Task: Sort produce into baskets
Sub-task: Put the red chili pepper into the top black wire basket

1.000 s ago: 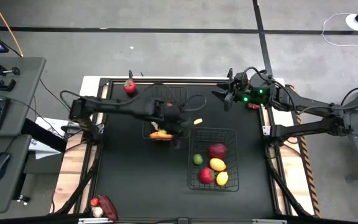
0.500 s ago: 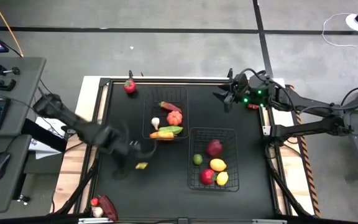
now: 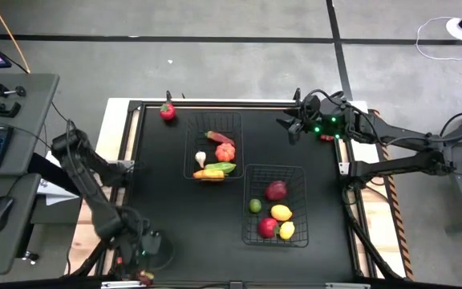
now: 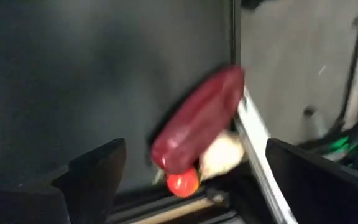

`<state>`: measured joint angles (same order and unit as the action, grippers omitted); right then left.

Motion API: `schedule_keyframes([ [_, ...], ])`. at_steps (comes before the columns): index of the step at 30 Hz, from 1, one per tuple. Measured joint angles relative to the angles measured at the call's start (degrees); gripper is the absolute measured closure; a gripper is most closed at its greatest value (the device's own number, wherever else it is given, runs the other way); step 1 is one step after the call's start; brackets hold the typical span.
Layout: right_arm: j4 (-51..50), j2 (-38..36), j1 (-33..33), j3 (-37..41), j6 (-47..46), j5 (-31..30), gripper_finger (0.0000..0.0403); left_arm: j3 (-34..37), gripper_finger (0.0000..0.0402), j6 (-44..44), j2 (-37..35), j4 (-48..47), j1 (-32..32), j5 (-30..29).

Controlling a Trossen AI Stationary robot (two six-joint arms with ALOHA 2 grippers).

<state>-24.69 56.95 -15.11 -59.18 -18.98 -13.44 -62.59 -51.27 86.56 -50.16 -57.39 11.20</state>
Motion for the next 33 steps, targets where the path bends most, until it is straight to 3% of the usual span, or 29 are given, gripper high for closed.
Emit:
schedule_keyframes([
  [4,0.0,0.0,0.0,0.0,0.0,-0.1,0.018,0.02,0.0025,4.54,3.87,0.59,-3.26,0.33],
  [10,-0.33,0.0,0.0,0.0,-0.01,-0.1,0.018,0.04,0.0025,13.39,8.96,0.47,-3.34,0.07],
  [14,-1.22,0.0,0.0,0.0,-0.4,-0.12,0.018,0.04,0.0025,14.83,11.42,0.5,-2.99,0.09],
  [27,-2.12,0.0,0.0,0.0,-0.42,-0.12,0.018,0.02,0.0025,14.75,11.96,0.79,-2.9,-5.43],
  [33,-2.34,0.02,0.0,0.0,-0.19,-0.15,0.018,-0.09,0.0025,20.7,11.76,-2.46,-1.62,-8.64],
])
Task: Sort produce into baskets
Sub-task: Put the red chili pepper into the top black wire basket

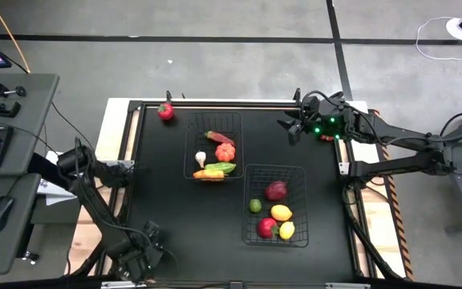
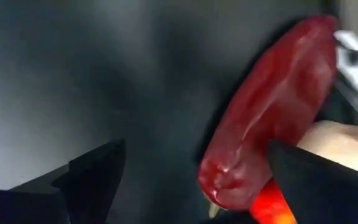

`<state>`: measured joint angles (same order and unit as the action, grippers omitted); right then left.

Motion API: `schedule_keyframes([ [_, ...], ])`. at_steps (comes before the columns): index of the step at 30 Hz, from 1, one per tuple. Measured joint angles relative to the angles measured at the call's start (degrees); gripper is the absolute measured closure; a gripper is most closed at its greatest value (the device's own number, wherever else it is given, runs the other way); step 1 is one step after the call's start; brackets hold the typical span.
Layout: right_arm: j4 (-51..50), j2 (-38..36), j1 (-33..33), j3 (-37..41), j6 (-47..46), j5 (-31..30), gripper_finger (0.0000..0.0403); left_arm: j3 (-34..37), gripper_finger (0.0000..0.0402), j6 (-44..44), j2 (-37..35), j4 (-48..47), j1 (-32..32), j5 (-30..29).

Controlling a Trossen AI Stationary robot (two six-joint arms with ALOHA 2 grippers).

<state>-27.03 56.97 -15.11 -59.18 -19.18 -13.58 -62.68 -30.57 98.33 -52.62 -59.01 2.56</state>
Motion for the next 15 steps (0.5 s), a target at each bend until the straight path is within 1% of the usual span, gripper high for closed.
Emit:
schedule_keyframes([
  [6,-0.1,0.0,0.0,0.0,-0.22,-0.02,0.018,-0.1,0.0025,5.67,-0.13,-5.38,5.37,-6.18],
  [15,-0.13,0.02,0.0,0.0,-0.24,-0.02,0.018,-0.02,0.0025,19.92,-0.05,-6.56,17.08,-18.35],
])
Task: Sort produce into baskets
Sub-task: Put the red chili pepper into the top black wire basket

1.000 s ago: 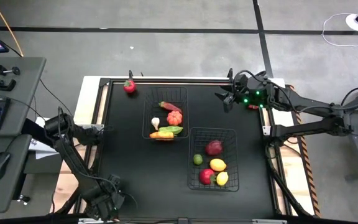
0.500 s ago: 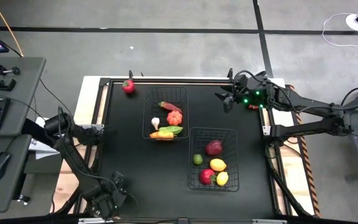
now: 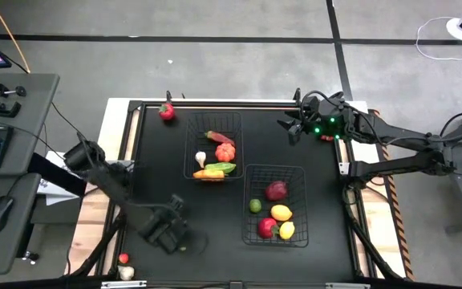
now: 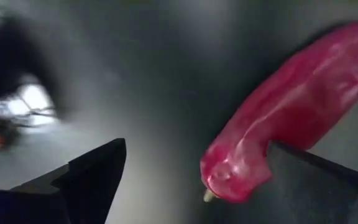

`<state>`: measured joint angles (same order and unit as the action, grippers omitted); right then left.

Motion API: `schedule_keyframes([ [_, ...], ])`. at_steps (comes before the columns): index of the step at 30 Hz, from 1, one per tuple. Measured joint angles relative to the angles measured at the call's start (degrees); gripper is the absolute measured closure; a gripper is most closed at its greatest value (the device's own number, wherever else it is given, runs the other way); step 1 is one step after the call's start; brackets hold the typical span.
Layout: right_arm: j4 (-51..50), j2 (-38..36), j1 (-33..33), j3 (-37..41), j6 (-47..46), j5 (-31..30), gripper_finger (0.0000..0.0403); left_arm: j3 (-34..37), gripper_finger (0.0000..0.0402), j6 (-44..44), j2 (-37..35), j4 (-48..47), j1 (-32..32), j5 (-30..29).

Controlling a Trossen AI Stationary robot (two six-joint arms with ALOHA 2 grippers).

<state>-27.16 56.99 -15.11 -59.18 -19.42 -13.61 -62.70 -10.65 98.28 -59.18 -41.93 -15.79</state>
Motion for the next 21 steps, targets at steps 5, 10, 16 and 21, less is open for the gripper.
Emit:
schedule_keyframes([
  [5,-0.02,0.0,0.0,0.0,0.0,0.02,0.018,-0.15,0.0025,4.5,-1.71,-2.31,7.19,0.47],
  [10,-0.53,0.0,0.0,0.0,0.0,0.02,0.018,-0.02,0.0025,5.4,-8.37,-2.86,10.16,4.77],
  [16,-1.79,0.0,0.0,0.0,0.0,0.02,0.018,3.05,0.0025,10.94,-12.31,-1.67,9.17,7.55],
  [21,-2.27,0.0,-0.01,0.0,-0.02,0.02,0.018,8.28,0.0025,16.21,-12.15,5.11,8.8,11.08],
])
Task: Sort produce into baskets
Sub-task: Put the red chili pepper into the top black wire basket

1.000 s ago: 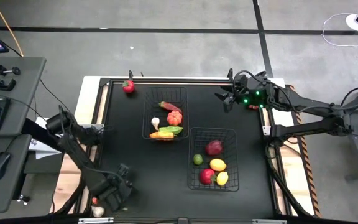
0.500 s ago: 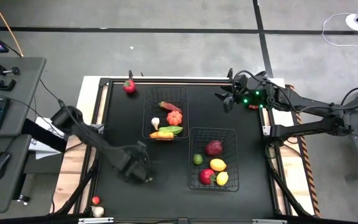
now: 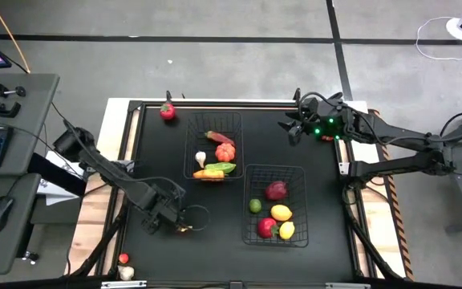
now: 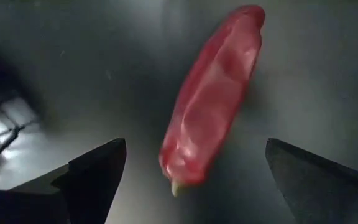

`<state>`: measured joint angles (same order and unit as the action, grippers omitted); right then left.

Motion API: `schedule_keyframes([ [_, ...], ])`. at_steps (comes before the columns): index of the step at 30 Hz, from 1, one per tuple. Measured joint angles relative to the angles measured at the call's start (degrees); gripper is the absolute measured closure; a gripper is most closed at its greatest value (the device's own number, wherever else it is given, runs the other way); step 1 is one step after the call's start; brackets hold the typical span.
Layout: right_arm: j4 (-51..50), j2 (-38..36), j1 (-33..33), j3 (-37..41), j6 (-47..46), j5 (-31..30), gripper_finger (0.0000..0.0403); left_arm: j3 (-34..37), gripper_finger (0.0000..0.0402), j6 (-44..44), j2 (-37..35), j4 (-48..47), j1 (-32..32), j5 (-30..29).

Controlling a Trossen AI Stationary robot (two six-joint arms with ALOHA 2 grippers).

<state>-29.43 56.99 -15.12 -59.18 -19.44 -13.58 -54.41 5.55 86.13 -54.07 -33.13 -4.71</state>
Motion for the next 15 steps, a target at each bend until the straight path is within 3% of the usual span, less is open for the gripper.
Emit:
schedule_keyframes([
  [8,0.02,0.0,0.0,0.0,-1.27,-0.31,0.018,3.69,0.0025,2.63,-0.02,7.72,1.4,-1.15],
  [15,0.02,0.0,0.01,0.0,-1.52,-0.44,0.018,7.1,0.0025,4.64,-0.02,10.77,1.14,3.15],
])
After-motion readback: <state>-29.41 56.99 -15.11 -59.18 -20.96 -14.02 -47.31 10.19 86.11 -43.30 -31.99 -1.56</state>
